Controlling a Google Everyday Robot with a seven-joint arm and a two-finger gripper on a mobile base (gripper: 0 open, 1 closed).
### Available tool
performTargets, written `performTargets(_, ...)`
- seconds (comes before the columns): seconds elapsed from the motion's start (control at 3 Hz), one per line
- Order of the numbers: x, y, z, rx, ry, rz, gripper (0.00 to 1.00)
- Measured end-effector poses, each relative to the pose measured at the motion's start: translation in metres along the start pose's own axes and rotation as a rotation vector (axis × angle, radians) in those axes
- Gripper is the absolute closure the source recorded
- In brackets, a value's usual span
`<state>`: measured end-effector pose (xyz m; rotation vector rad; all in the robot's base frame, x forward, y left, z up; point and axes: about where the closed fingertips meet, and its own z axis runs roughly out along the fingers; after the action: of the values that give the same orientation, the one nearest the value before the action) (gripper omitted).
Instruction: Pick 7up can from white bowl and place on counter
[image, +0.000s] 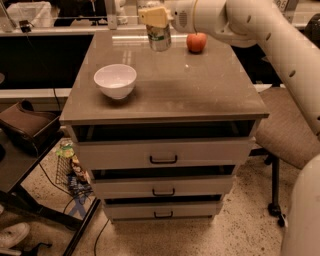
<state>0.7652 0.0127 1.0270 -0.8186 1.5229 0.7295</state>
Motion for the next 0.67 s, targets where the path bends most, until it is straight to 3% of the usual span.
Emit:
performTargets(0.33,0.036,-0.009,-0.008,0.099,0.005,0.033,1.00)
performTargets(0.67,0.103,-0.010,-0.011,0.173,0.001,0.112,1.00)
